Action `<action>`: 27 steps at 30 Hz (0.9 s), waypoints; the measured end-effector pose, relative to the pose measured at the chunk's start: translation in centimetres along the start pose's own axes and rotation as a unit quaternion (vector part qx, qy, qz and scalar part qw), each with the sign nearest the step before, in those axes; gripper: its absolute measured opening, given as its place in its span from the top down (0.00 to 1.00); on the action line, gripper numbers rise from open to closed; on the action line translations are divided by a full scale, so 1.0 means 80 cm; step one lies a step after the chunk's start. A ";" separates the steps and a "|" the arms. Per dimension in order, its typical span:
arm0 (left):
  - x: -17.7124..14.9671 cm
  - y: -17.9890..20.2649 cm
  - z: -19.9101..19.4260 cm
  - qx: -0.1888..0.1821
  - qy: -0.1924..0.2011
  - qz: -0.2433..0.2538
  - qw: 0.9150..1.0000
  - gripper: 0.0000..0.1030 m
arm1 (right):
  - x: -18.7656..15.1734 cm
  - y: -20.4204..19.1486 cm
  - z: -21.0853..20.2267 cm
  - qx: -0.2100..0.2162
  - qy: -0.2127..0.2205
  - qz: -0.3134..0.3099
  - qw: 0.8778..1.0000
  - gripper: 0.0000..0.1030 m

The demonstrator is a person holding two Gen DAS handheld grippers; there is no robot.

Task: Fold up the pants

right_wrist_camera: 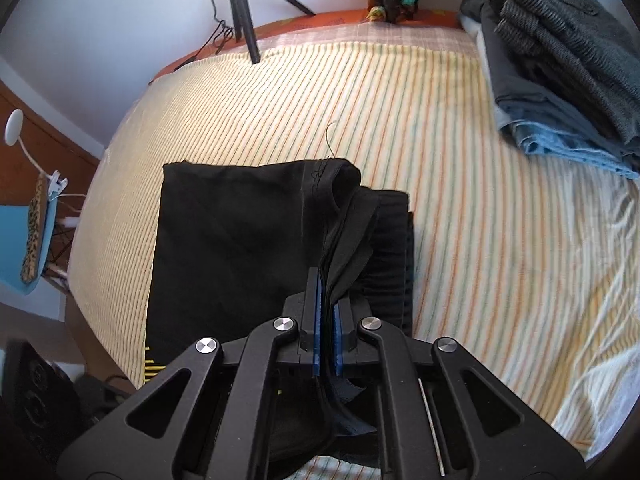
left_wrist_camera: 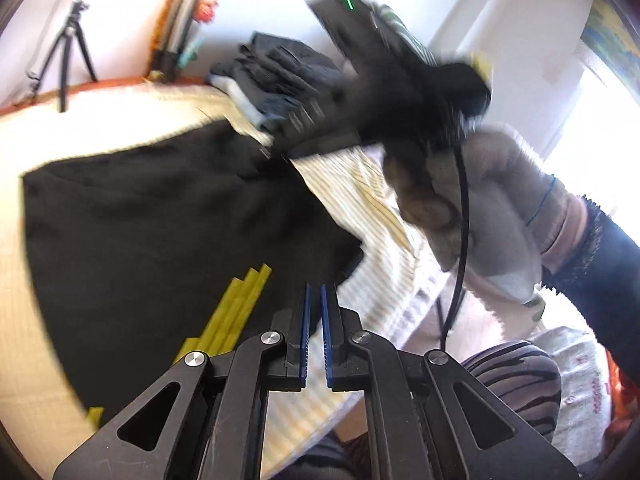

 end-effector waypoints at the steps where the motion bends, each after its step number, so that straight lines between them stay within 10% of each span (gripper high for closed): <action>1: 0.000 -0.010 -0.009 0.022 0.009 -0.001 1.000 0.89 | -0.001 0.001 0.003 0.005 -0.001 -0.002 1.000 0.95; 6: -0.010 -0.056 -0.013 0.086 -0.019 -0.007 0.996 0.89 | -0.005 0.003 0.014 0.047 -0.012 -0.020 0.999 0.93; 11: -0.028 -0.072 0.001 0.114 -0.045 0.003 0.992 0.89 | 0.006 0.017 0.008 0.083 0.003 -0.005 0.996 0.54; 18: -0.038 -0.072 0.014 0.122 -0.061 0.014 0.991 0.89 | 0.046 0.031 0.015 0.154 0.019 0.049 0.987 0.55; 20: -0.038 -0.072 0.012 0.123 -0.060 0.012 0.991 0.89 | 0.052 0.027 0.021 0.137 0.023 0.049 0.989 0.88; 27: -0.042 -0.071 -0.012 0.129 -0.040 0.001 0.991 0.89 | 0.042 -0.004 -0.013 0.012 0.099 -0.035 0.994 0.91</action>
Point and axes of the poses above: each gripper's, at about its wrist camera, not at the fingertips, and z roughly the way its jaws point, y to its right, x to its top, the point moved 5 cm from there along z, roughly the way its jaws point, and after that the axes turned 11 degrees about -y, right-handed, at the moved point
